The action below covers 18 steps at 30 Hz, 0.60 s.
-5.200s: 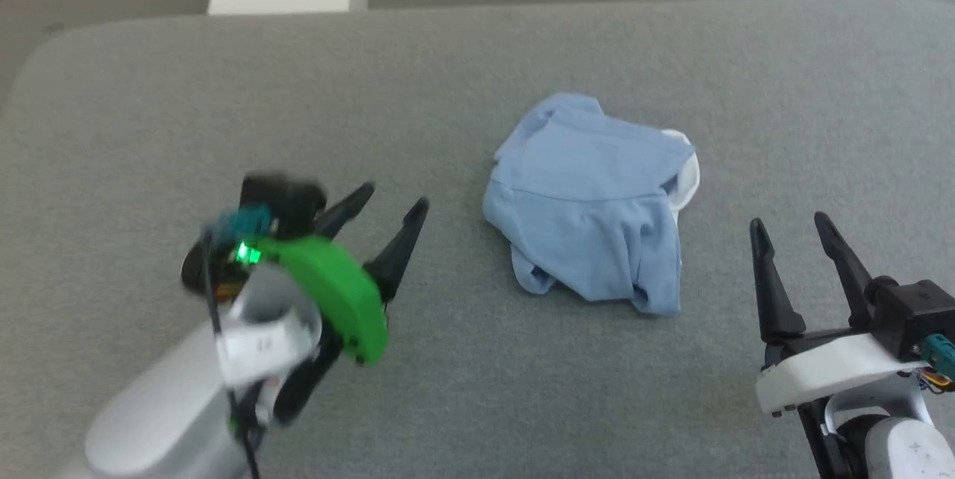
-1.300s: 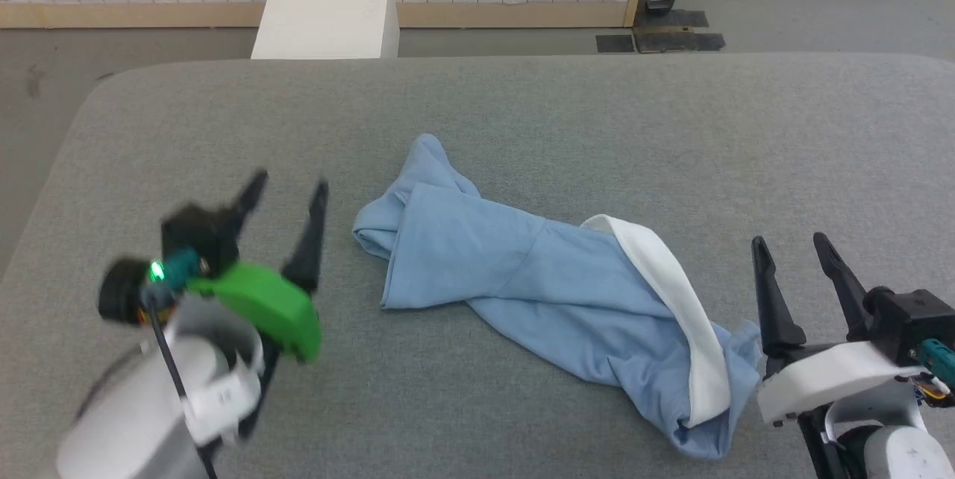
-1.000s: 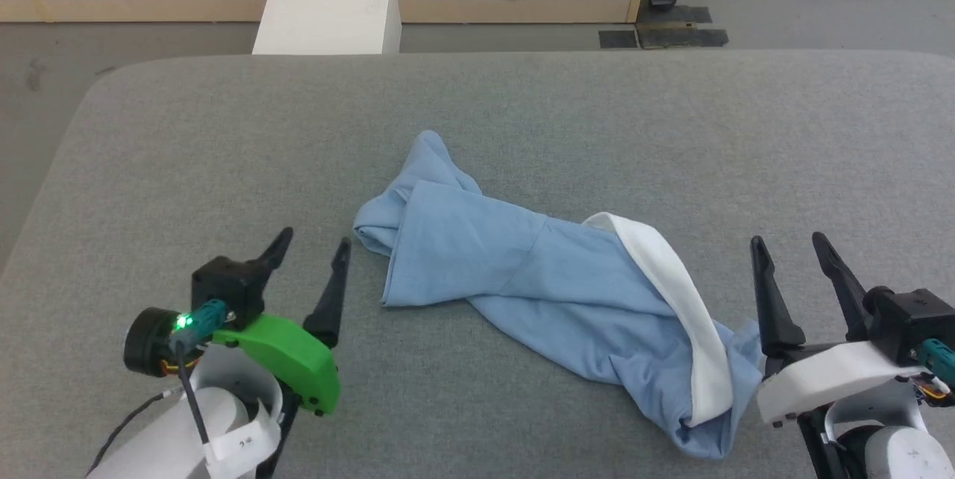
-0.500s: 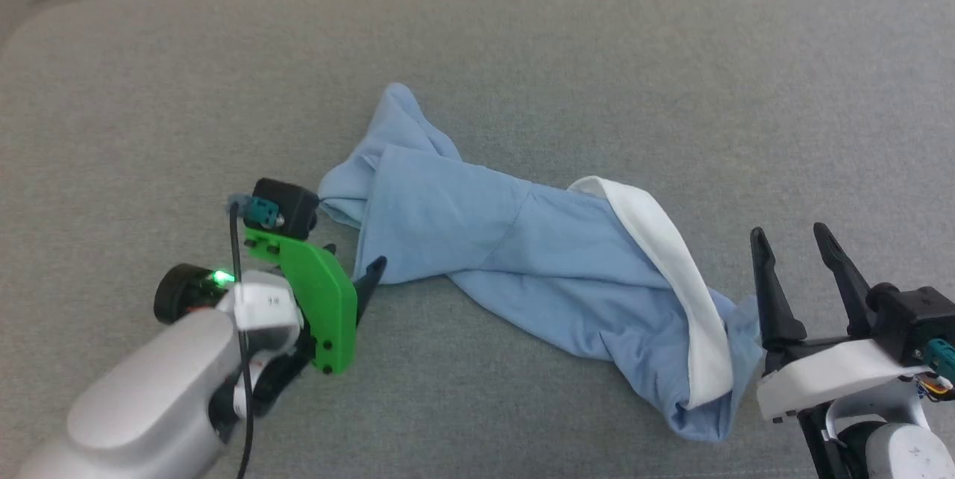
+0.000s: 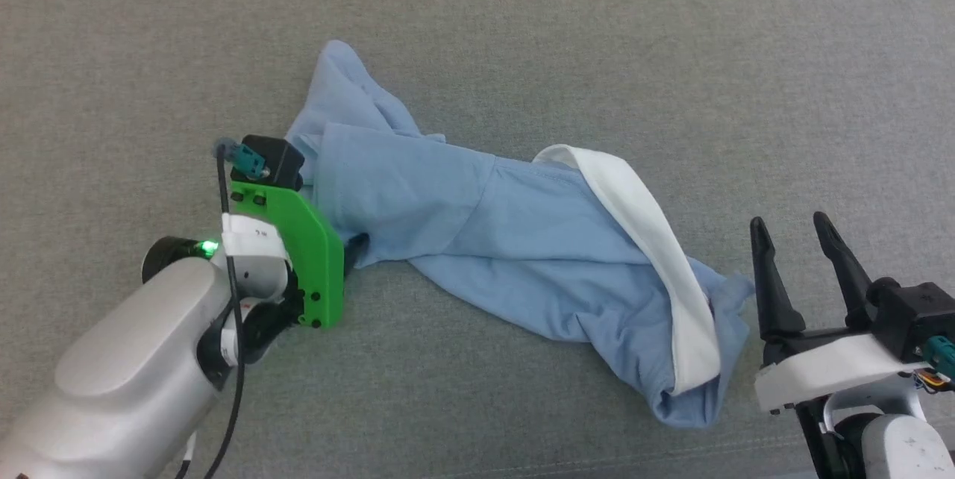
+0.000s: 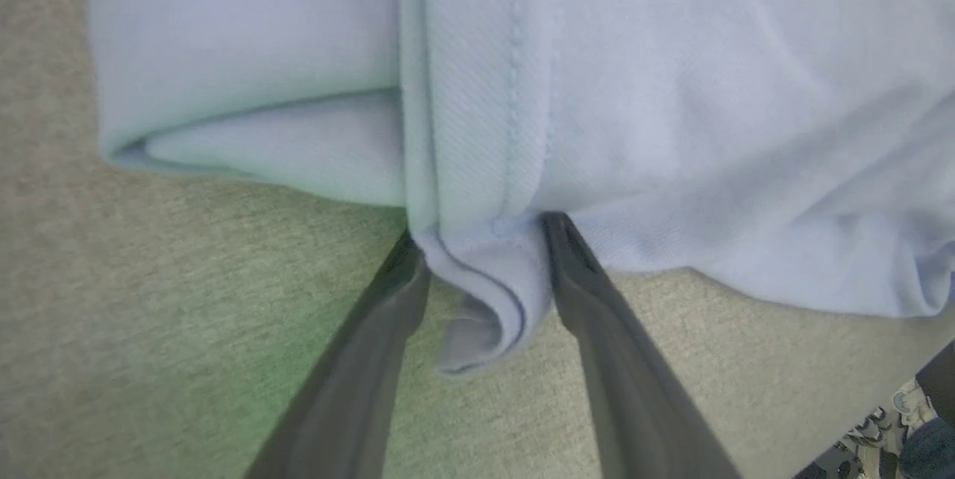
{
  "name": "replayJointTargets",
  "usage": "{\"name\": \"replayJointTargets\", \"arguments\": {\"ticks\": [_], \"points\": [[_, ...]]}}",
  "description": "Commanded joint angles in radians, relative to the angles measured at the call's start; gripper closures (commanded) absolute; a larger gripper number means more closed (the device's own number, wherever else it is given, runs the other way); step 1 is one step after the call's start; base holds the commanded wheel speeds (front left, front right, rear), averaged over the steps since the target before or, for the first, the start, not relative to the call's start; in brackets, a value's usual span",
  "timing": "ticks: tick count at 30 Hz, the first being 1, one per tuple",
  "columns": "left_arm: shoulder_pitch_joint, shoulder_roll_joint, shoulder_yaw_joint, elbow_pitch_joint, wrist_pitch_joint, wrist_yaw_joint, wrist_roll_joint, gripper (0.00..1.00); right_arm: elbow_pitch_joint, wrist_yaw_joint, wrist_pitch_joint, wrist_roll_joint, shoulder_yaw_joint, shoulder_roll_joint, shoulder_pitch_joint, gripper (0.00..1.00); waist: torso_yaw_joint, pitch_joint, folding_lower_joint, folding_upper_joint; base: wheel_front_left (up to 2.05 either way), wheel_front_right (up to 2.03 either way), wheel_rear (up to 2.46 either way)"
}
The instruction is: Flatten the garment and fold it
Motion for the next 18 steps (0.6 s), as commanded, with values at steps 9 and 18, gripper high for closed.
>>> {"name": "replayJointTargets", "arguments": {"ticks": [9, 18], "points": [[0.017, 0.012, 0.027, -0.021, -0.074, 0.009, 0.0, 1.0, 0.037, -0.002, -0.012, -0.003, -0.006, 0.002, -0.019, 0.0, 0.019, -0.052, -0.0001, 0.0, 0.0, 0.0, 0.0], [0.037, 0.084, 0.158, -0.136, -0.247, 0.082, 0.026, 1.0, 0.045, -0.002, 0.018, -0.01, -0.003, 0.002, -0.002, 0.0, 0.091, -0.151, -0.0001, 0.0, 0.0, 0.0, 0.0]]}}
